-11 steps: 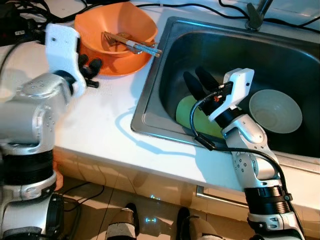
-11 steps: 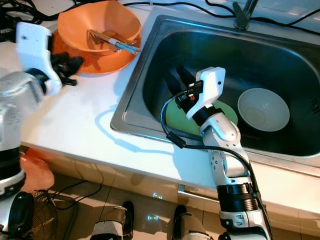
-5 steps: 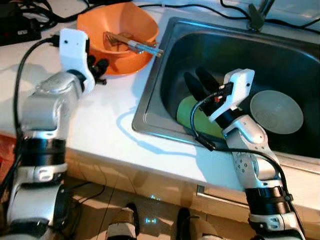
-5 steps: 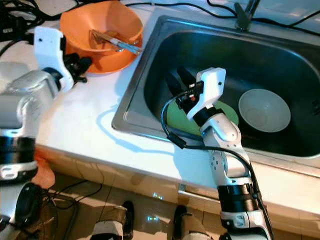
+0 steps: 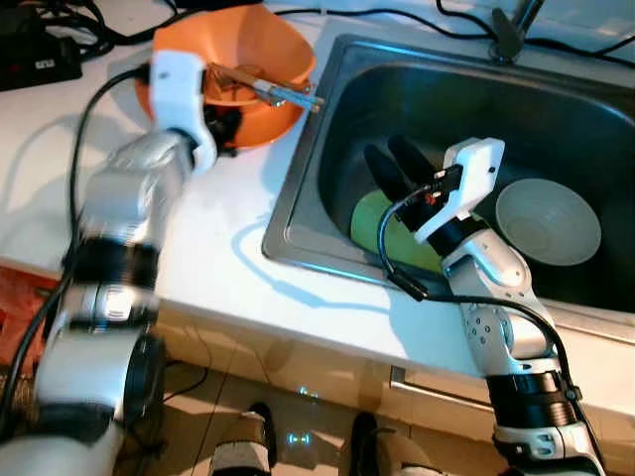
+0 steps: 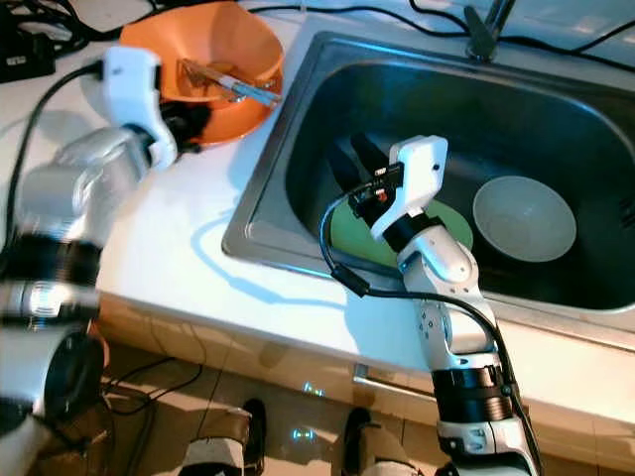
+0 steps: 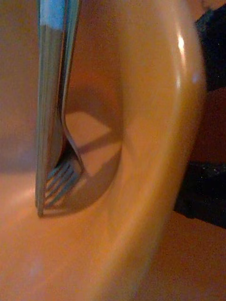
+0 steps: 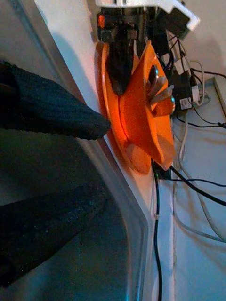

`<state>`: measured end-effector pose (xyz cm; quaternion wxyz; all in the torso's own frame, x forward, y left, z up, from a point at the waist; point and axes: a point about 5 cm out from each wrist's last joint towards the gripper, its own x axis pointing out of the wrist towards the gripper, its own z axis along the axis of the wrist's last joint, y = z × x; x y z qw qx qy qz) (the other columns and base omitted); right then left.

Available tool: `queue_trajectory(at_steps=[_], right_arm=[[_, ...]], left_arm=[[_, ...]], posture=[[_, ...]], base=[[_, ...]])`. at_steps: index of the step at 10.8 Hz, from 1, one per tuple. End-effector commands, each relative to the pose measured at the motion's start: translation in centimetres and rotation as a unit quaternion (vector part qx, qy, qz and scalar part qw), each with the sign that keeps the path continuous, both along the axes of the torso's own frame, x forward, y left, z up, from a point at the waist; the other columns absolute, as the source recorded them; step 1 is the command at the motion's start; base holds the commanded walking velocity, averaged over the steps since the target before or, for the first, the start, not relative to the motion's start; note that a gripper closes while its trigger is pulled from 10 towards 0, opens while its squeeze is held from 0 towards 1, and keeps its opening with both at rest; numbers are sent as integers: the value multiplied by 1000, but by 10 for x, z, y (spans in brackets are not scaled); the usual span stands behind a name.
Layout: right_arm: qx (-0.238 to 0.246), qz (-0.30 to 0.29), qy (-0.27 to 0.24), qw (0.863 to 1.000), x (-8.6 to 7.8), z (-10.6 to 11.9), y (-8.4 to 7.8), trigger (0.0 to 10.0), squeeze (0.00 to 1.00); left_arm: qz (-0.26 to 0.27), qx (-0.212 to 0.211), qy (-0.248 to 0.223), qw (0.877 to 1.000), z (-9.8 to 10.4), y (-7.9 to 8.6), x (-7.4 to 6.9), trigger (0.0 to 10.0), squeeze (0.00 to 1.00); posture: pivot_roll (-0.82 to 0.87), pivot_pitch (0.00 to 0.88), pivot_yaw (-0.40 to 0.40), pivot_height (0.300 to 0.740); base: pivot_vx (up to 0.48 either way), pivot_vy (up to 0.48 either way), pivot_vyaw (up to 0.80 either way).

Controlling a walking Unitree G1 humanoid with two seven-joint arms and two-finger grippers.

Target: Kitchen organization

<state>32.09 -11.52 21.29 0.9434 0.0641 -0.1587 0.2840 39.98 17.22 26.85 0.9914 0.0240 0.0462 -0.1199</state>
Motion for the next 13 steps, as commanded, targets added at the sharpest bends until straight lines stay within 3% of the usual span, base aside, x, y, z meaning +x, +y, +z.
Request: queue_trajectory(at_steps=[1,4,8,10,11,13], right_arm=[[-1,4,11,1000,-3,-6,0,10000,0],[-1,2,11,1000,-3,-6,0,10000,0],[-1,10,15,1000,-3,-8,4,10000,0],[1,17,15,1000,-3,-8,9,10000,0],[3,16,18,1000,-3,-9,9,10000,0],[4,17,21,1000,-4,-11,9,10000,0]], left_arm=[[-9,11,10,1000,2,-2,4,10000,0],[6,30,53,998,9,9,11,10000,0],[13,-1,103,995,-2,21,3,10000,0],[11,-23,151,988,-22,24,-13,10000,0],[6,-28,185,982,-39,24,-29,10000,0],[9,-32,212,977,-50,24,-52,10000,0]], posture=[[218,256,-17,740],[232,261,0,740],[267,273,13,740],[276,277,23,740],[287,283,28,740],[293,286,32,740]], base=[[0,0,0],[0,0,0],[0,0,0],[0,0,0],[0,0,0],[0,0,0]])
